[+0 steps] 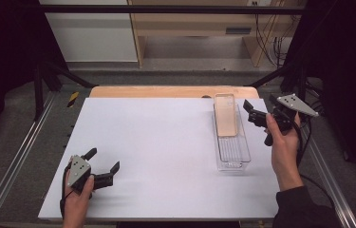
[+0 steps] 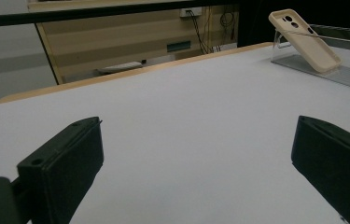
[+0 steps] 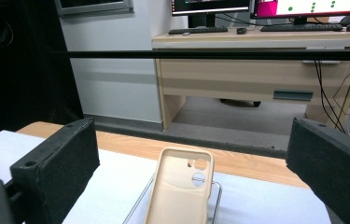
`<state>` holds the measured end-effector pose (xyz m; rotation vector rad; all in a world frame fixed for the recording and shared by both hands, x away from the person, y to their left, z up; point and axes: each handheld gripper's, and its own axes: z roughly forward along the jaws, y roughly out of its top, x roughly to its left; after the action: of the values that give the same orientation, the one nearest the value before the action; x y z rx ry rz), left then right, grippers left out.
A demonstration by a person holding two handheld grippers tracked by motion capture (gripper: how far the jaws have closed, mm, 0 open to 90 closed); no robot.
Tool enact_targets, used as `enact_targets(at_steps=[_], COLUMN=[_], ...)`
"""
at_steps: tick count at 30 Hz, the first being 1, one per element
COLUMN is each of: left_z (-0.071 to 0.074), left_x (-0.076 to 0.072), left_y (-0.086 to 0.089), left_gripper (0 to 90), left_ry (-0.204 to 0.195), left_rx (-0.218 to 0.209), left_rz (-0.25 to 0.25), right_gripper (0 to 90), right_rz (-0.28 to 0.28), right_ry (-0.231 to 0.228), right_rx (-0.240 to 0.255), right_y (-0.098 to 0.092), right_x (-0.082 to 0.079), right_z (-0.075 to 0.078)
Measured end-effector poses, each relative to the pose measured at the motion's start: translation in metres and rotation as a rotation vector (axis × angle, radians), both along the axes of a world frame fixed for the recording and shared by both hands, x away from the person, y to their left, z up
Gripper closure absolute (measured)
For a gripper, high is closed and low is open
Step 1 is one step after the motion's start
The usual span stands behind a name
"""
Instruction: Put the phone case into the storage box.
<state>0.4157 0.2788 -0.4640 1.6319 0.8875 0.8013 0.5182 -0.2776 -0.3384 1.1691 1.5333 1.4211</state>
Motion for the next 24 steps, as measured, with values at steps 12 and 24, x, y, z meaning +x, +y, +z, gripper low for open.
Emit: enact_targets(at_steps=[12,24], left_z=[-0.001,0.000], left_x=[0.000,0.000], left_y=[0.000,0.001], left_gripper=[2.3,2.3], left_ry=[0.004,0.003], left_rx=[0.000,0.002], left_rz=[-0.001,0.002], right_gripper=[4.2,3.4], right_rz=[0.014,0.023], right_ry=[-0.002,0.001], right_rx=[-0.014,0.010], right_y=[-0.005,-0.015], right_x=[-0.006,-0.013], right_z=[-0.006,-0.011])
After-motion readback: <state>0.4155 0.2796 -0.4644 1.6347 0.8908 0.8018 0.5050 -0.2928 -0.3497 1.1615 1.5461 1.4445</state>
